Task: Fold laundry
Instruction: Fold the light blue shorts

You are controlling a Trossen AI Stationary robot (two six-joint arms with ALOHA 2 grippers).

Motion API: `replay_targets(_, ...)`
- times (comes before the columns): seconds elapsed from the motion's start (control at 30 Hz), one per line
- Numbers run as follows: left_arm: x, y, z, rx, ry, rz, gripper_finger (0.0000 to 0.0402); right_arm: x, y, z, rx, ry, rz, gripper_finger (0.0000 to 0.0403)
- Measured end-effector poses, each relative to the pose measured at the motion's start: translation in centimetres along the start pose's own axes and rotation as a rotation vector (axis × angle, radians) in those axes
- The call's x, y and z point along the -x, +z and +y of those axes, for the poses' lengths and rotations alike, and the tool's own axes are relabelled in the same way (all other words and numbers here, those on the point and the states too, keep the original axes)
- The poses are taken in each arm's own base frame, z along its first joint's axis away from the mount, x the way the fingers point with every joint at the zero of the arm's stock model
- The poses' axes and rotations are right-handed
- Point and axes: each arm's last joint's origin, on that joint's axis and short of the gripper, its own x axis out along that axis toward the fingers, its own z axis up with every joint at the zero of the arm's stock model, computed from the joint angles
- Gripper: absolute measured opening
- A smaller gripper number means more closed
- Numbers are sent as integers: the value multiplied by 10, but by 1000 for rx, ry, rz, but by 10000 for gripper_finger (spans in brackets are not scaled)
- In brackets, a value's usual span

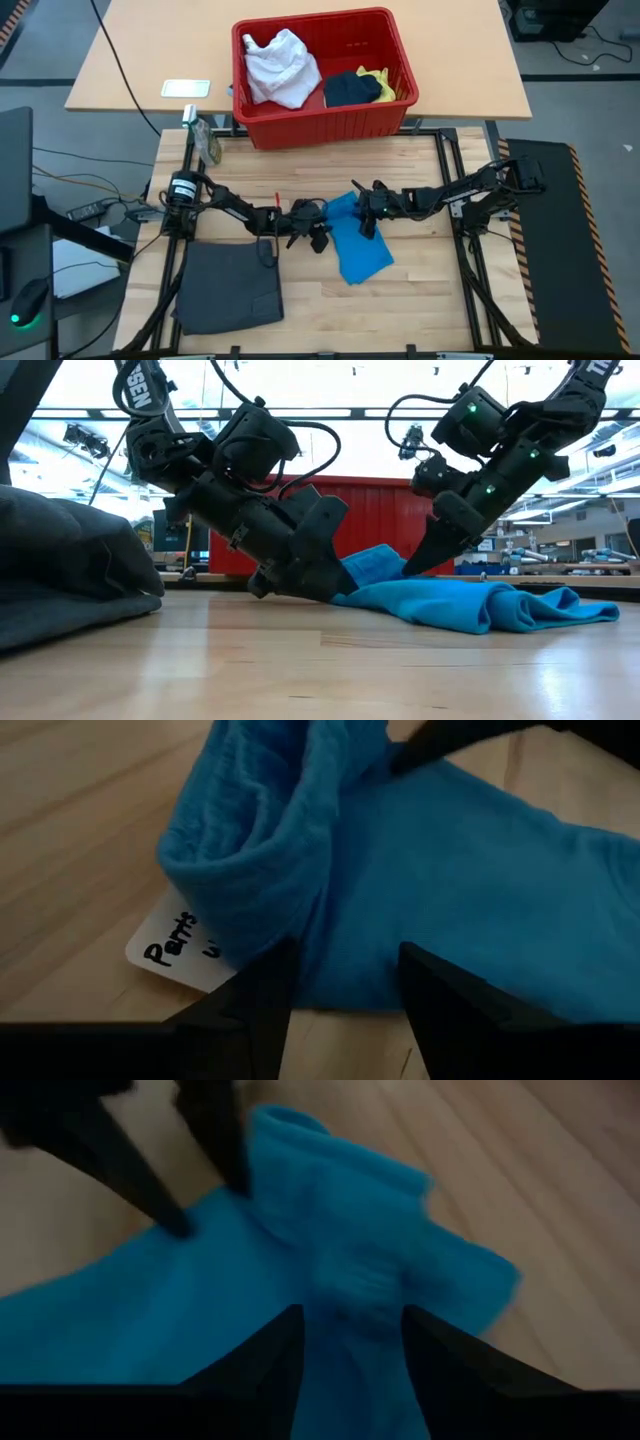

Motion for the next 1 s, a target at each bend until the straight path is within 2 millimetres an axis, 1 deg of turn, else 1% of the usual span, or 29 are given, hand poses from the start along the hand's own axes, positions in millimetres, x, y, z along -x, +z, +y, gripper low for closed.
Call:
replay_targets(0.3, 0, 5, 4, 37, 5, -6, 183, 1, 6, -18, -58, -65, -21, 177)
replay_targets(0.47, 11, 15, 4, 42, 16, 5, 183, 0, 6, -36, -165, 18, 27, 188)
replay_targets(0.6, 23, 32, 3, 48, 21, -24, 183, -2, 4, -53, -240, 10, 55, 216)
replay_targets(0.7, 27, 36, 7, 74, 49, -13, 183, -3, 5, -64, -274, 18, 54, 243)
replay_targets(0.8, 31, 36, 8, 99, 72, 21, 183, -2, 5, -72, -303, 44, 59, 276)
replay_targets(0.87, 32, 31, 10, 113, 101, 65, 183, -2, 5, -76, -321, 94, 68, 297)
replay_targets(1.0, 28, 22, 13, 136, 136, 107, 184, -2, 6, -77, -348, 164, 64, 330)
